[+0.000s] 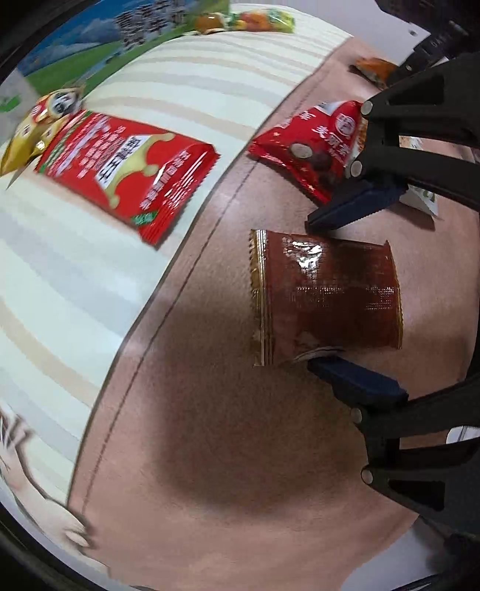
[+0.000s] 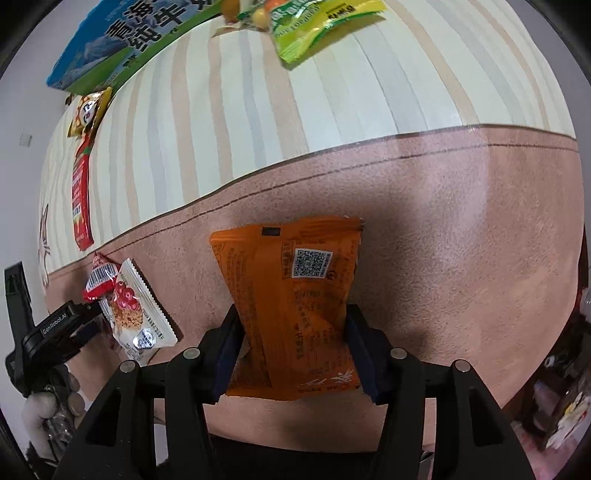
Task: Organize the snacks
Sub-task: 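Grasp the brown packet with the left tool while the right tool grasps the orange packet, then carry both packets into the box and open both tools to release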
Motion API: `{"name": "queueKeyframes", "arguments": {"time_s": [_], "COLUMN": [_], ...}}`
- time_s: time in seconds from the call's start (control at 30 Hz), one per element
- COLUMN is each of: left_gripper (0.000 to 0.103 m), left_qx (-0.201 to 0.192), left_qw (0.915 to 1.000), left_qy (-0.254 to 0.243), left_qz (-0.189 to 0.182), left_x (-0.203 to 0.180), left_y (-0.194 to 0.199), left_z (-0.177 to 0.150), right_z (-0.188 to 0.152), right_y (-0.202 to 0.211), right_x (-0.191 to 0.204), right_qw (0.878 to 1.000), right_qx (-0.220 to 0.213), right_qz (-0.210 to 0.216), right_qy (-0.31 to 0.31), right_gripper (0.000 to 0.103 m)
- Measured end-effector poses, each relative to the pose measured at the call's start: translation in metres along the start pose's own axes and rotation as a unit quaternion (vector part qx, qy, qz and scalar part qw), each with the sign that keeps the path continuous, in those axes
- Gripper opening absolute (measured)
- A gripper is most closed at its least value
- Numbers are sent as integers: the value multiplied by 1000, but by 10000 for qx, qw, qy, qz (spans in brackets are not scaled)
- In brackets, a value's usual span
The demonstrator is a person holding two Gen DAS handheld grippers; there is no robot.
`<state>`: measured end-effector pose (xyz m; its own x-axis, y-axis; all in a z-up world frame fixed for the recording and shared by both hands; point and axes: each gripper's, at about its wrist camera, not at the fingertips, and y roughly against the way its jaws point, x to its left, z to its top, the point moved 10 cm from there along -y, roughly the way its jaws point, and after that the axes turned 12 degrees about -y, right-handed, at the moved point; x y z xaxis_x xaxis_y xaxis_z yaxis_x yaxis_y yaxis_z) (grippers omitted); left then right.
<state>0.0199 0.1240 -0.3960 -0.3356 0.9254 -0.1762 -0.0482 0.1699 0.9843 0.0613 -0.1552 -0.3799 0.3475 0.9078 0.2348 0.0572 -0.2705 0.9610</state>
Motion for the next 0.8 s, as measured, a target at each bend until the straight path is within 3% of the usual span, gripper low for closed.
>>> {"name": "queueKeyframes", "arguments": {"time_s": [0.1,0.3,0.43,0.6,0.8], "left_gripper": [54,54,54,54,54], "left_qx": [-96,-288,-503,-882,-1224], "left_qw": [9993,9943,9928,9909,9839], "left_qy": [-166,-623,-694,-853,-1293], "left_qz": [329,813,838,560,-151], "left_x": [15,16,-4,-29,-100], "left_y": [6,25,51,102,164], "left_z": [2,-9,20,42,89], "right_z": [1,-2,-6,1,26], "right_y": [-2,0,12,45,105], "right_x": [-1,5,12,31,69], "right_qw": [10000,9989,9987,9973,9903], "right_qx": [26,-260,-353,-534,-902], "right_qz": [-72,-235,-66,339,957], "right_qy": [45,324,373,374,454], "right_gripper": [58,50,48,47,47]}}
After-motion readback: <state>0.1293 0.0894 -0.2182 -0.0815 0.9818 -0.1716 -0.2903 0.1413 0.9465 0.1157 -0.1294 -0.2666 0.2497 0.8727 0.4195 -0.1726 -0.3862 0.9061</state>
